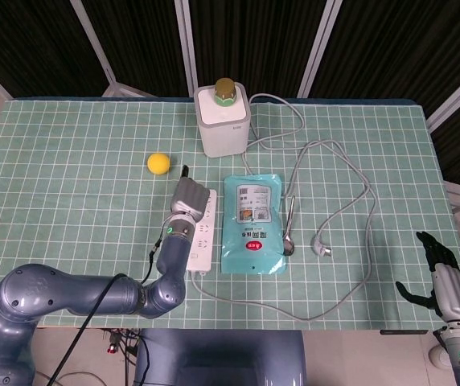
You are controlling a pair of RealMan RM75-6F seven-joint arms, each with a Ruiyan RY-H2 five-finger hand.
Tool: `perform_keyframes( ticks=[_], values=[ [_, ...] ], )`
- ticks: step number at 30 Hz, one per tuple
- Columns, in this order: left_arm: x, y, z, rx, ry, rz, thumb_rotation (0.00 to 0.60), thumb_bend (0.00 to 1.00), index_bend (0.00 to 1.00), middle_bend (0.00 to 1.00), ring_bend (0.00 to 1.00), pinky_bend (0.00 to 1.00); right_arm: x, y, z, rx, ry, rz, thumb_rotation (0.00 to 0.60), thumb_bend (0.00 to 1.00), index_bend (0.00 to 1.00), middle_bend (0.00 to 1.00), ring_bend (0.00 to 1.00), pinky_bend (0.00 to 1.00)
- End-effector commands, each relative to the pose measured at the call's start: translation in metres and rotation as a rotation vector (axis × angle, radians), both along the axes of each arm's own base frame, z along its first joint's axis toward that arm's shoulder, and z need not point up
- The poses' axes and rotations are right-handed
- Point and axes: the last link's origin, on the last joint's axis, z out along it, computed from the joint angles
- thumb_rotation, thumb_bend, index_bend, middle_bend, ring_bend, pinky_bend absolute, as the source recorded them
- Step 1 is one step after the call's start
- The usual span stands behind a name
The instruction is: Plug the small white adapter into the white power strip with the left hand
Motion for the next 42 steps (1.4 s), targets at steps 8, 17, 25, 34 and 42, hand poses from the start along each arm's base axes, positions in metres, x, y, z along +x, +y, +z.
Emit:
perform_keyframes(
  ticks=[8,17,25,34,42],
  values=[
    [0.001,-0.001,-0.005,-0.01,-0.003,-0.004,0.6,0.48,0.78,0.85,0.3,0.0,0.0,0.0,0.0,0.001,-0.004,-0.003,0.6,0.34,0.0,0.0,0.0,0.0],
    [-0.001,-0.003,-0.011,-0.02,0.008,-0.013,0.6,0.48,0.78,0.85,0.31,0.0,0.0,0.0,0.0,0.002,-0.008,-0.005,0.6,0.34,0.0,0.0,0.0,0.0],
    [-0.001,-0.005,-0.017,-0.034,0.013,-0.022,0.6,0.48,0.78,0.85,0.31,0.0,0.0,0.0,0.0,0.001,-0.01,-0.005,0.6,0.34,0.0,0.0,0.0,0.0],
    [-0.004,-0.007,-0.022,-0.043,0.026,-0.034,0.6,0.48,0.78,0.85,0.31,0.0,0.0,0.0,0.0,0.001,-0.011,-0.004,0.6,0.34,0.0,0.0,0.0,0.0],
    [-0.003,-0.009,-0.026,-0.051,0.024,-0.048,0.6,0.48,0.78,0.85,0.31,0.0,0.0,0.0,0.0,0.0,-0.012,-0.003,0.6,0.34,0.0,0.0,0.0,0.0]
  ],
)
